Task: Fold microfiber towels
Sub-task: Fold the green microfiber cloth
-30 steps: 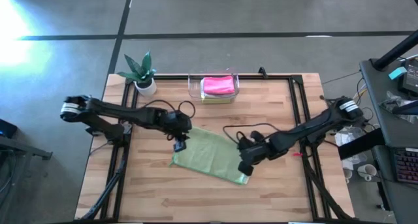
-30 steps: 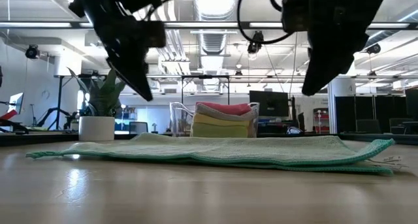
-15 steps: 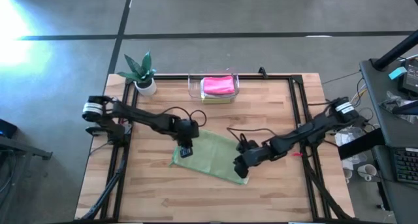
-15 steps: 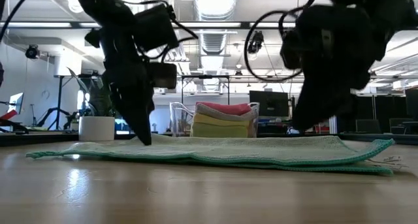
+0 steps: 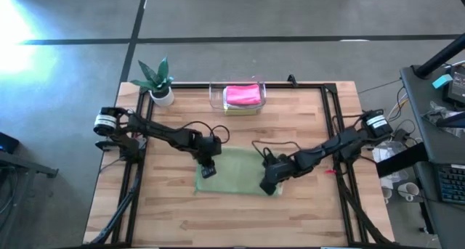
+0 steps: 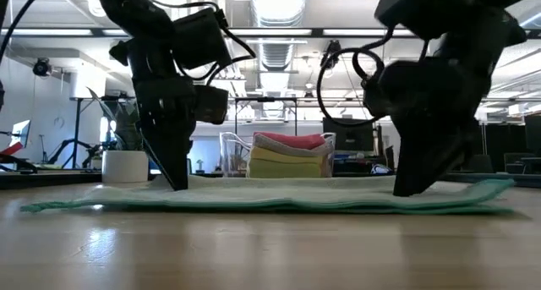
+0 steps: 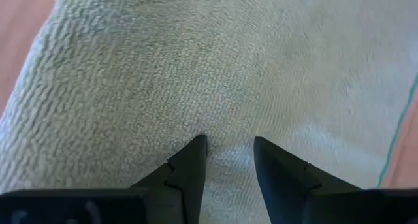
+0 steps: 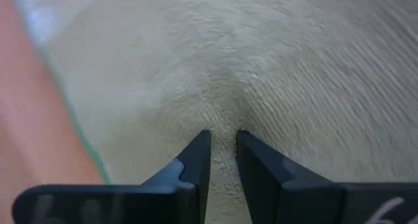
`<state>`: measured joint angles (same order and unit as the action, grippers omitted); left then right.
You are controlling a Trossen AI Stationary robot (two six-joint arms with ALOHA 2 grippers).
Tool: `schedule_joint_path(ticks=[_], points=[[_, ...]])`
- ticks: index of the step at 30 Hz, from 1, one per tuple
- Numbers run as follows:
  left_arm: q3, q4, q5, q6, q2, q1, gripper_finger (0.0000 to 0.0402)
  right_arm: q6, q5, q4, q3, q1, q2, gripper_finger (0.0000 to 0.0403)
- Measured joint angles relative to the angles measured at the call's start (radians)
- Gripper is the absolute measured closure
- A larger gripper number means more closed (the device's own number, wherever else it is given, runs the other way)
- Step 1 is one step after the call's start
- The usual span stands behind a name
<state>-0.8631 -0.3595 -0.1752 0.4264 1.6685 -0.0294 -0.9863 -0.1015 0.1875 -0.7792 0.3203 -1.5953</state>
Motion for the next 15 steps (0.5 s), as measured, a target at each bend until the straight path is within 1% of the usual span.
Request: schedule_joint_path(ticks=[3, 5, 8, 13, 15], points=[[0.001, 0.0, -0.045, 0.045, 0.0, -0.016, 0.0285, 0.003, -0.03, 0.106, 0.0, -0.042, 0.019, 0.0333], [0.002, 0.007, -0.076, 0.064, 0.001, -0.024, 0.0285, 0.006, -0.08, 0.171, 0.0, -0.069, 0.028, 0.0333], [0.002, 0.022, -0.077, 0.066, 0.001, -0.031, 0.0285, 0.029, -0.138, 0.231, 0.002, -0.105, 0.046, 0.0333], [0.005, 0.007, -0.076, 0.094, -0.026, -0.04, 0.0285, 0.112, -0.133, 0.26, 0.009, -0.132, 0.108, 0.0332], [0.005, 0.003, -0.077, 0.113, -0.053, -0.04, 0.0285, 0.116, -0.134, 0.254, 0.007, -0.132, 0.147, 0.0333]])
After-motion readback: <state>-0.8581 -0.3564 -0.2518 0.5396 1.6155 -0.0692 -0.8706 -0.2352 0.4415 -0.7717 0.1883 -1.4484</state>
